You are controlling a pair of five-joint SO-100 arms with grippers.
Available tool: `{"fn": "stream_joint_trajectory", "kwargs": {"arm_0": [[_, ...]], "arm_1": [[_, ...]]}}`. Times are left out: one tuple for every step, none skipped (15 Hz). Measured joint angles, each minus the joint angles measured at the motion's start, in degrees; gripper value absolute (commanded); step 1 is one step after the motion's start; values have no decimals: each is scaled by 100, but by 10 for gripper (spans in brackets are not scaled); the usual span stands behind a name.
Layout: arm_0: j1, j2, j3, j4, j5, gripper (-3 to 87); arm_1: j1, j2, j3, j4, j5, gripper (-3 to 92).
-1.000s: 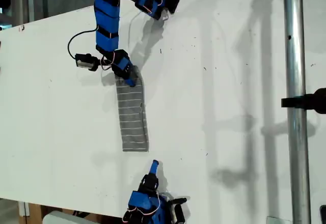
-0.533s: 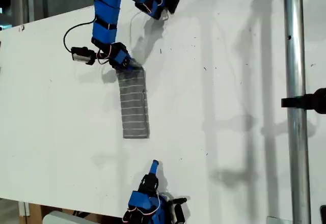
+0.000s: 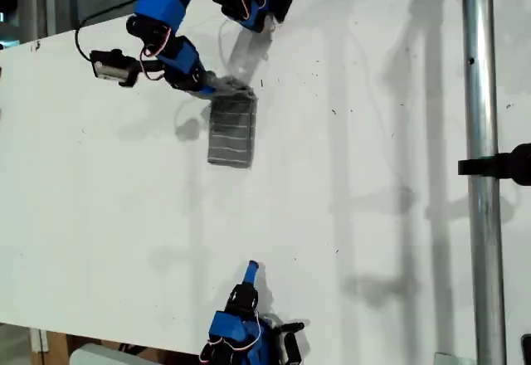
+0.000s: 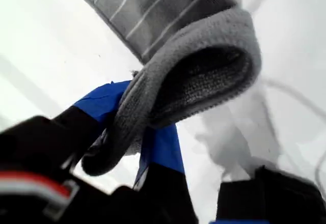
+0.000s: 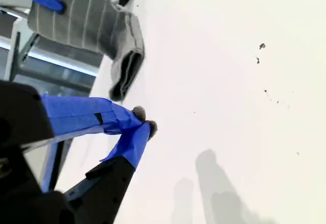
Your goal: Grasp corners of a towel and fold twice.
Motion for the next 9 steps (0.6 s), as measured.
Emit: {"fn": "stream_joint_trajectory", "kwargs": {"arm_0": [[0,0,0,0,0,-26],[0,0,0,0,0,-26],[18,0,0,0,0,-26],[26,0,0,0,0,-26],[26,0,0,0,0,-26],[53,0,0,0,0,-26],[79,0,0,0,0,-26],[79,0,0,0,0,-26],[79,0,0,0,0,-26]], "arm_1": [[-158,-650,-123,-606,26,-2],[-255,-1292,-272,-1099,35,-2],[-352,-1969,-466,-1477,44,-2],[-422,-2566,-668,-1784,44,90],[-466,-3076,-949,-1907,62,351],[-475,-3393,-1213,-1960,70,433],[-448,-3454,-1362,-2004,70,461],[-422,-3428,-1468,-2074,70,460],[-352,-3349,-1477,-2171,26,451]]}}
